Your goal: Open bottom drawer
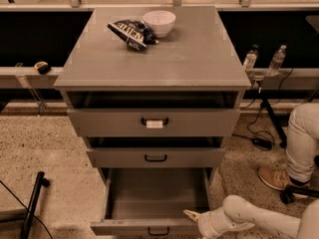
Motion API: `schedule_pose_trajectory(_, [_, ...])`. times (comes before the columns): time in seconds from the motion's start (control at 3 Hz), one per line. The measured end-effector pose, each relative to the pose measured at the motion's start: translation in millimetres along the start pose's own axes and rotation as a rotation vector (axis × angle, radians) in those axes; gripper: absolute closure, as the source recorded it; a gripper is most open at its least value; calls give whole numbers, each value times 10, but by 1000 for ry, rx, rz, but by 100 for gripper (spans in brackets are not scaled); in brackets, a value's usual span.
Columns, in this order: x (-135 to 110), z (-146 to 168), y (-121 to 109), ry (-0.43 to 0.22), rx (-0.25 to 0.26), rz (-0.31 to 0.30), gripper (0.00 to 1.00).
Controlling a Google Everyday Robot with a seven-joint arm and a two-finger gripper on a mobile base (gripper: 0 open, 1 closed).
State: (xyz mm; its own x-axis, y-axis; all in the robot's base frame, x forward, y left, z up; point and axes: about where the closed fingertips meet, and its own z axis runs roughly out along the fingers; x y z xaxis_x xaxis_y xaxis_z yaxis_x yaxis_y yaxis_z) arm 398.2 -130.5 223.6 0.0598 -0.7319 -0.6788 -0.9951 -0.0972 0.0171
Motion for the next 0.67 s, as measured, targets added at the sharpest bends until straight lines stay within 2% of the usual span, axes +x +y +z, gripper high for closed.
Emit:
schedule_pose_trajectory(0.33, [283,170,-125,54,-8,57,2])
schedule_pose_trajectory(0.67, [412,290,-139,78,-36,86,3])
